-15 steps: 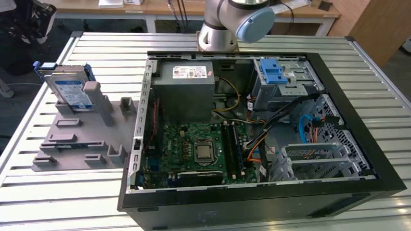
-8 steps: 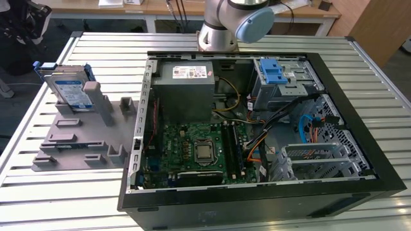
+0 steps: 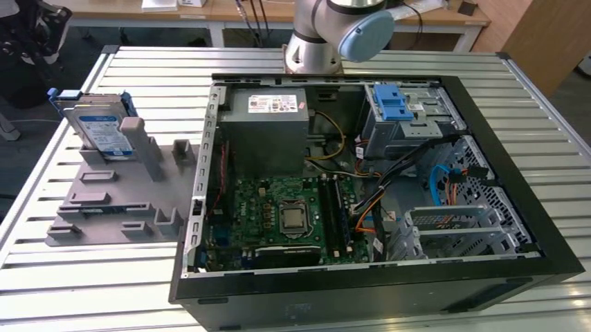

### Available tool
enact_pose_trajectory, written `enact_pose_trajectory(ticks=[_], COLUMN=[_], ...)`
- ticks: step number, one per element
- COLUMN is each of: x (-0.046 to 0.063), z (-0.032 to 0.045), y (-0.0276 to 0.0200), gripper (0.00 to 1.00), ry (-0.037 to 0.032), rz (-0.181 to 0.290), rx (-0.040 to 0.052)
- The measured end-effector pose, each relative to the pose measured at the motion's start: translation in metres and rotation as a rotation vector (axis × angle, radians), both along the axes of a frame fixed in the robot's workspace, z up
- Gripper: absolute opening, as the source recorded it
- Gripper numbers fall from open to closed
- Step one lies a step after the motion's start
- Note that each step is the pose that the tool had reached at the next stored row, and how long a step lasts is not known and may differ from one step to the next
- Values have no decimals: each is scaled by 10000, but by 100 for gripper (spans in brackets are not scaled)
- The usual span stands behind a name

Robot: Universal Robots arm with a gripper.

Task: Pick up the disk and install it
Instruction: 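Pick up the disk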

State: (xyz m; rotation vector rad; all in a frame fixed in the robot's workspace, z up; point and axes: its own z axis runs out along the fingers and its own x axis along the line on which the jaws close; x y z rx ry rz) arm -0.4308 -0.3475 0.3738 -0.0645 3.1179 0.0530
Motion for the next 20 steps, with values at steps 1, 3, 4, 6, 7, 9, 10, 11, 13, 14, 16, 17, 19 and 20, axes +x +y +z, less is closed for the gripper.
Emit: enact_pose_trajectory(ticks=[1, 3, 4, 6, 7, 9, 10, 11, 13, 14, 16, 17, 19, 20], x=[0, 0, 0, 0, 0, 0, 0, 0, 0, 0, 0, 0, 0, 0], z=[-1, -5, -6, -9, -11, -15, -16, -19, -22, -24, -27, -28, -31, -32], y=[0, 0, 0, 0, 0, 0, 0, 0, 0, 0, 0, 0, 0, 0], gripper=[11, 11, 11, 11, 11, 11, 11, 11, 11, 11, 11, 11, 11, 11], ry=[1, 0, 0, 0, 0, 0, 0, -1, 0, 0, 1, 1, 0, 1], rz=[182, 558, 737, 1098, 1275, 1647, 1828, 2007, 2373, 2551, 2911, 3092, 3465, 3629], rx=[0, 0, 0, 0, 0, 0, 0, 0, 0, 0, 0, 0, 0, 0])
